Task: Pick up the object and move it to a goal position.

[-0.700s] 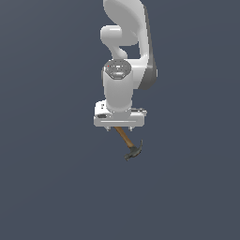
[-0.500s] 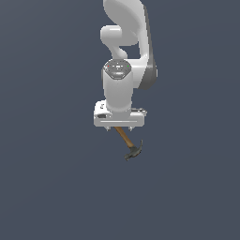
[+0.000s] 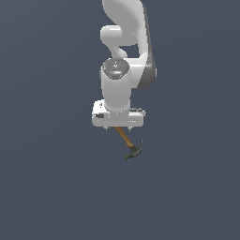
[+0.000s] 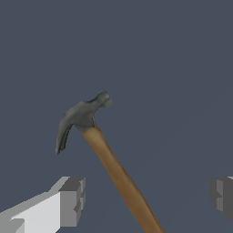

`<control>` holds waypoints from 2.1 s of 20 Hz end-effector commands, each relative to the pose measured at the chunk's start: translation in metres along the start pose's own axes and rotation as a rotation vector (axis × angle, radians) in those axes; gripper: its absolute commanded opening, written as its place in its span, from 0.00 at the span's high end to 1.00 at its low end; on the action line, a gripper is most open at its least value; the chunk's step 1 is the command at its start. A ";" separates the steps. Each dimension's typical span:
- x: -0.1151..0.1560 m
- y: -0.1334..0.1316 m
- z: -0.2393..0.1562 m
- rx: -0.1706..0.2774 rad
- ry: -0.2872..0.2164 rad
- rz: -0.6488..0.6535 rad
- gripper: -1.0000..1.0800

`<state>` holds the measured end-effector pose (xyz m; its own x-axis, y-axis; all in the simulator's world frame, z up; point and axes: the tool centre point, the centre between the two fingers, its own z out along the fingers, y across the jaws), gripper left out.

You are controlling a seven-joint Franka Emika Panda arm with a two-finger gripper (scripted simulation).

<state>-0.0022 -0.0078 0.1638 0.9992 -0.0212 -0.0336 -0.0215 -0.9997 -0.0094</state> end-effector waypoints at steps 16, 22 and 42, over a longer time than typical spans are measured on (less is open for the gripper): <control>-0.033 -0.012 0.049 -0.011 0.014 -0.180 0.04; -0.059 -0.022 0.078 -0.015 0.023 -0.306 0.04; -0.083 -0.029 0.114 -0.016 0.030 -0.407 0.04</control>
<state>-0.0877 0.0238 0.0579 0.9268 0.3756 -0.0001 0.3756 -0.9268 0.0000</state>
